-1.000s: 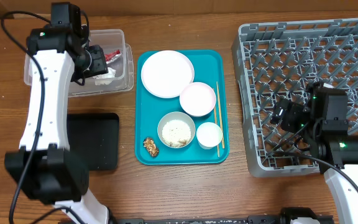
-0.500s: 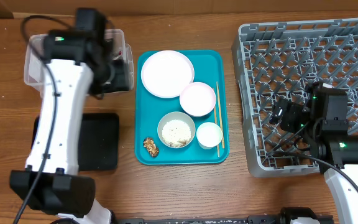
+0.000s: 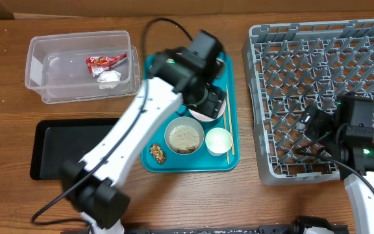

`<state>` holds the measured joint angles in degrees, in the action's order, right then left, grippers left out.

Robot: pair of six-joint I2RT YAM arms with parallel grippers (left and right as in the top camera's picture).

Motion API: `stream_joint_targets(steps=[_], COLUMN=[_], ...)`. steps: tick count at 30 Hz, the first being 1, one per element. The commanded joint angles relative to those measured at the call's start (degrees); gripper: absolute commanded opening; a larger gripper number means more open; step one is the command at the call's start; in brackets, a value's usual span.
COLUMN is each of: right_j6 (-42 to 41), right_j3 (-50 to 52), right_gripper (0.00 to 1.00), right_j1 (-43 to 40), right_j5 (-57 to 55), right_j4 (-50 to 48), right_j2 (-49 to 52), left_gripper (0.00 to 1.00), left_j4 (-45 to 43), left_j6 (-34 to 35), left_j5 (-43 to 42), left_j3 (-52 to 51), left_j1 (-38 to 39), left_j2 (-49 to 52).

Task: Sort waste into correct bins and load items into the dishwasher
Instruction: 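Reach the left gripper to the white cup and grasp its rim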

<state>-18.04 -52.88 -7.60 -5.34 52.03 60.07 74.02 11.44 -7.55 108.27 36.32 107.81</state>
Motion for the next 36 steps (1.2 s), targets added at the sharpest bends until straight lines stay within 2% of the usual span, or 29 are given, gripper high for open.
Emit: stream_joint_targets(steps=[1, 5, 14, 17, 29, 36], right_j6=[-1.14, -1.11, -1.11, -1.11, -1.11, -1.11], right_j3=[-1.95, -1.95, -1.95, -1.95, -1.95, -1.95], right_gripper=[1.00, 1.00, 1.00, 1.00, 1.00, 1.00], right_j1=[-2.01, -2.56, -2.56, -2.56, -2.56, -2.56], right_j5=[1.05, 1.14, 1.14, 1.14, 1.14, 1.14], right_j4=[-0.20, -0.20, -0.20, -0.20, -0.24, -0.24], right_j2=[-0.26, -0.26, -0.26, -0.26, -0.26, -0.26], left_gripper=[0.72, 0.69, 0.45, 0.40, 0.30, 0.31], left_j4=[0.33, 0.94, 2.29, 3.91, 4.90, 4.87], left_j6=[-1.16, -1.16, -0.92, -0.92, -0.92, -0.46], left_j5=[-0.87, -0.90, -4.13, -4.13, -4.13, -4.09], left_j3=[0.11, 0.11, 0.11, 0.11, -0.22, -0.33], left_j1=[2.14, 3.15, 3.19, 3.21, 3.28, 3.48], left_j2=[4.50, 8.13, 14.47, 15.67, 16.59, 16.59])
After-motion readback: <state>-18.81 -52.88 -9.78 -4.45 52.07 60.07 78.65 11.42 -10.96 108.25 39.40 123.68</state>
